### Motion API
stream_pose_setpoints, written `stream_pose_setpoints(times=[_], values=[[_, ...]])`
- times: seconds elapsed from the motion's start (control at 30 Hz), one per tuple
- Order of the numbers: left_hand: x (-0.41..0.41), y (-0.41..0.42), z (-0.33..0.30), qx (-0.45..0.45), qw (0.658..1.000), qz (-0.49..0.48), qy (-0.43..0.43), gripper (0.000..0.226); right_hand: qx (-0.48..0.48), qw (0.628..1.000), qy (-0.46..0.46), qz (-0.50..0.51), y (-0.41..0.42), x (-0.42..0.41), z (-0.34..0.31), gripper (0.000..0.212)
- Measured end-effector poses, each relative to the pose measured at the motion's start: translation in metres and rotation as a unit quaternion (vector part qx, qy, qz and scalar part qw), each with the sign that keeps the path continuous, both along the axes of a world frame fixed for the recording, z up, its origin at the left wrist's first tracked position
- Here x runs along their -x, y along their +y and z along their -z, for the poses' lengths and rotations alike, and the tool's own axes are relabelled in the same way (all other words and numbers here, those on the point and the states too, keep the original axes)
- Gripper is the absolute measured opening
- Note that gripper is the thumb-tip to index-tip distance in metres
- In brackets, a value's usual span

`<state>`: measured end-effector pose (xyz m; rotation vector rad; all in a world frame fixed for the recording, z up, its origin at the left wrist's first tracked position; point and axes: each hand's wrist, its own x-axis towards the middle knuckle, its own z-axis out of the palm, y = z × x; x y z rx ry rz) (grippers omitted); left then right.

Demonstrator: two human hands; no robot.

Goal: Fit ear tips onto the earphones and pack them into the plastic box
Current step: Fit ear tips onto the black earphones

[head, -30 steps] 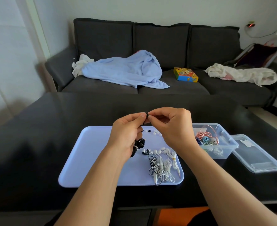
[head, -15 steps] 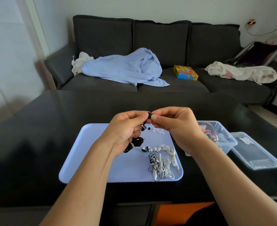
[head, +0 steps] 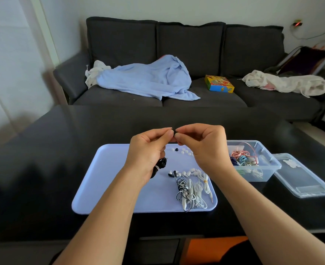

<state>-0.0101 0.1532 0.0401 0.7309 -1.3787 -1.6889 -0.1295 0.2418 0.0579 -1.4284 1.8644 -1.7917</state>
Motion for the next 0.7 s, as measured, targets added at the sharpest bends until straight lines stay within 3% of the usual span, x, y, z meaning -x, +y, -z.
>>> stream_pose_setpoints(times=[0.1,0.23,0.37,0.47,0.6,0.7], values=[[-0.003,0.0,0.001,0.041,0.999,-0.017,-0.021,0.013,0.008,0.997,0.08,0.02,-0.002,-0.001,0.004,0.01],[-0.006,-0.002,-0.001,0.057,0.998,-0.022,-0.035,0.013,0.015,0.995,0.098,0.019,-0.004,-0.002,0.005,0.01],[-0.01,-0.003,-0.003,0.073,0.995,0.024,-0.06,0.016,-0.01,0.999,-0.037,-0.039,-0.001,0.002,-0.001,0.006],[-0.009,-0.001,-0.006,0.029,0.997,0.056,-0.041,0.023,-0.016,0.987,-0.129,-0.09,-0.002,0.005,-0.001,0.007],[-0.01,-0.002,-0.008,-0.034,0.996,0.076,0.017,0.016,-0.006,0.938,-0.31,-0.157,-0.007,0.0,0.003,0.011],[-0.009,-0.001,-0.009,-0.042,0.995,0.089,0.033,0.012,0.013,0.932,-0.32,-0.172,-0.007,0.001,0.002,0.019]])
